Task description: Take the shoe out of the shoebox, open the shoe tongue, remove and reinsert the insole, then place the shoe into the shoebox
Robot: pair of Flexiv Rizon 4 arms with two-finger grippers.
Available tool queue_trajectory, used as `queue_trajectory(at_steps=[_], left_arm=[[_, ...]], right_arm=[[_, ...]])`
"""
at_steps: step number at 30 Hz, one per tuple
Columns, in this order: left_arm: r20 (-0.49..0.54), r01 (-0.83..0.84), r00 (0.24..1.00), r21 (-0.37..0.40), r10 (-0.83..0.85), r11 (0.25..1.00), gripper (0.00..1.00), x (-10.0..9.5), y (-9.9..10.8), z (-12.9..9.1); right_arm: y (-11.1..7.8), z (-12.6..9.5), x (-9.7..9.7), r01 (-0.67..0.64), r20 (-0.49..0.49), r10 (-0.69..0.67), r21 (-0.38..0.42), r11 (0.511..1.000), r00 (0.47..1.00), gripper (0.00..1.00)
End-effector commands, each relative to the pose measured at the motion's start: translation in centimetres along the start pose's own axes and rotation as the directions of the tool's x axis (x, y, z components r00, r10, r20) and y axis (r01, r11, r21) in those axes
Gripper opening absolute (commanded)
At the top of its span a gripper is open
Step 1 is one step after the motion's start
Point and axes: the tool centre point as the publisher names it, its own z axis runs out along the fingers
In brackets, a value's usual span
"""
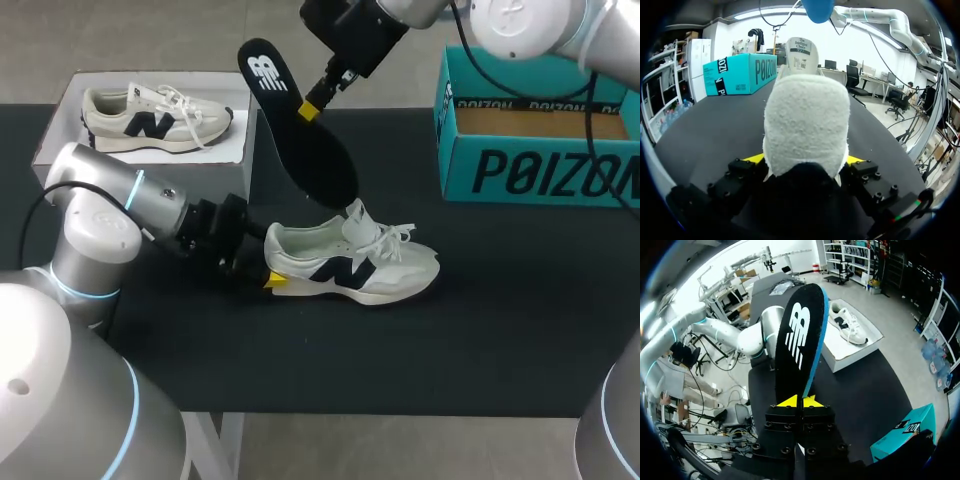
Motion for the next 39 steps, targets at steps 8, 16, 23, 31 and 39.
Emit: queue_trajectory(at_steps=[8, 16, 23, 31, 39], left_arm=[[0.001, 0.000, 1.000, 0.000, 0.000, 1.000, 0.00, 0.0, 0.3, 0.3], [0.001, 0.000, 1.000, 0.000, 0.000, 1.000, 0.00, 0.0, 0.3, 0.3], [0.001, 0.000, 1.000, 0.000, 0.000, 1.000, 0.00, 0.0, 0.3, 0.3], [0.001, 0.000, 1.000, 0.000, 0.000, 1.000, 0.00, 0.0, 0.3, 0.3], [0.001, 0.000, 1.000, 0.000, 0.000, 1.000, 0.00, 0.0, 0.3, 0.3]], right_arm=[[-1.0, -2.9, 0.9, -0.131, 0.053, 0.134, -0.057, 0.990, 0.990, 0.00], [-3.4, -8.5, 3.7, -0.316, 0.124, 0.336, -0.156, 0.936, 0.934, 0.00], [-5.2, -11.1, 6.2, -0.373, 0.114, 0.399, -0.193, 0.907, 0.910, 0.00], [-7.4, -13.5, 8.6, -0.420, 0.126, 0.458, -0.241, 0.875, 0.880, 0.00], [-7.8, -13.6, 10.1, -0.436, 0.056, 0.462, -0.245, 0.866, 0.885, 0.00]])
